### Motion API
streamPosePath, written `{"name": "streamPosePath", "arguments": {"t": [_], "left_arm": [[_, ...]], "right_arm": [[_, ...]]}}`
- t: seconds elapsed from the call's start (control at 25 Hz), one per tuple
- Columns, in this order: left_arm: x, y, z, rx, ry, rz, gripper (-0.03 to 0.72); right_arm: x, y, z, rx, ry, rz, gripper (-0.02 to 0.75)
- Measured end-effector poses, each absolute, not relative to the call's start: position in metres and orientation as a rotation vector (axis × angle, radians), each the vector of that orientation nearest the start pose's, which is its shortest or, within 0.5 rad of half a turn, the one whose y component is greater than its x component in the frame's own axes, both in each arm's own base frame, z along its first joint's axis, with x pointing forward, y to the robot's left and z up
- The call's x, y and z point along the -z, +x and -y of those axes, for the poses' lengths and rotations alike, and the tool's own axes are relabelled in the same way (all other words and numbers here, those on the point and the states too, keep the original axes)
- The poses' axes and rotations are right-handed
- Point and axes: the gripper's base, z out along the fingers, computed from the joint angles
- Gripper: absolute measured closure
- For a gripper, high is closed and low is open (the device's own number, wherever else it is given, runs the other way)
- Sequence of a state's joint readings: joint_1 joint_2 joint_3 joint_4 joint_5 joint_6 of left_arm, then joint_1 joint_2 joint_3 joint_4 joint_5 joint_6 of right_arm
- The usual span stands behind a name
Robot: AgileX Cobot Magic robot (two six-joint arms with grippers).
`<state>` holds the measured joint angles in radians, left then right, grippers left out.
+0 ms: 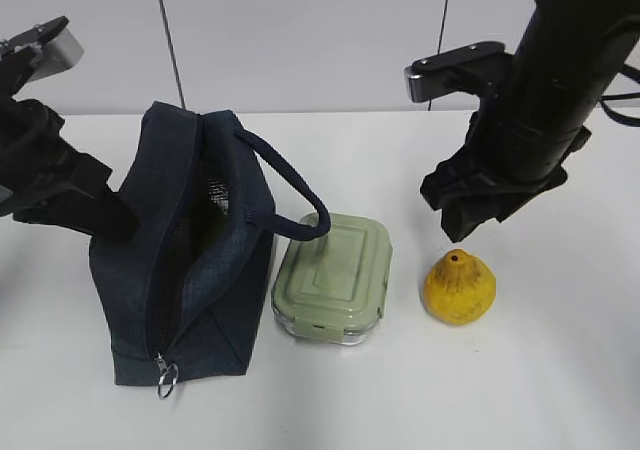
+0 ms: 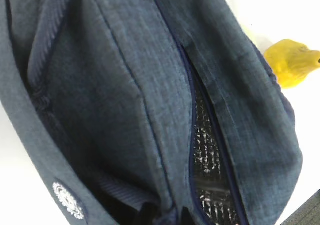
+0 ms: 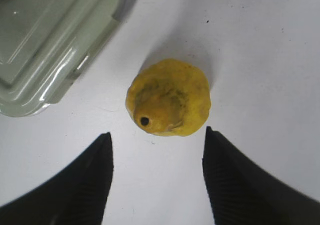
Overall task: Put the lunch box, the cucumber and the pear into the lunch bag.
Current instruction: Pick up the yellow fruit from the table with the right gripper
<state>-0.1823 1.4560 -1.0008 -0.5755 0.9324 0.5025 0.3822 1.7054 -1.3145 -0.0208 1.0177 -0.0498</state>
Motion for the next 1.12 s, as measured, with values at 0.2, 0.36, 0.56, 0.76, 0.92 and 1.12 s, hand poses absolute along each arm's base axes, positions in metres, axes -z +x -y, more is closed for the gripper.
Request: {"name": "streamPosePath", "arguments": {"t": [0.2,0.36,0.56,0.76,0.92,1.12], "left_arm": [[-0.262,0.265,0.089,0.640,0.541,-2.678,0.667],[-0.262,0.265,0.089,0.640,0.541,-2.678,0.667],[-0.261,0.265,0.089,0.639,0.542,-2.678,0.667],[-0.261,0.265,0.089,0.639,0.542,-2.678,0.667],[-0.261,0.265,0.089,0.638,0.542,-2.678,0.667],[-0.261,0.265,0.089,0.638,0.542,-2.678,0.667]], "right_arm": [[-0.235,0.326,-0.131,-0.045,-0.647,-2.883,0.293],[-0.224,0.329,-0.133,-0.050,-0.655,-2.915,0.293],[-0.211,0.332,-0.140,-0.046,-0.683,-2.930,0.293],[-0.198,0.337,-0.143,-0.027,-0.687,-2.924,0.305],[-0.193,0.343,-0.137,0.095,-0.701,-2.911,0.531],[-0.207,0.340,-0.136,0.091,-0.675,-2.877,0.578]]}}
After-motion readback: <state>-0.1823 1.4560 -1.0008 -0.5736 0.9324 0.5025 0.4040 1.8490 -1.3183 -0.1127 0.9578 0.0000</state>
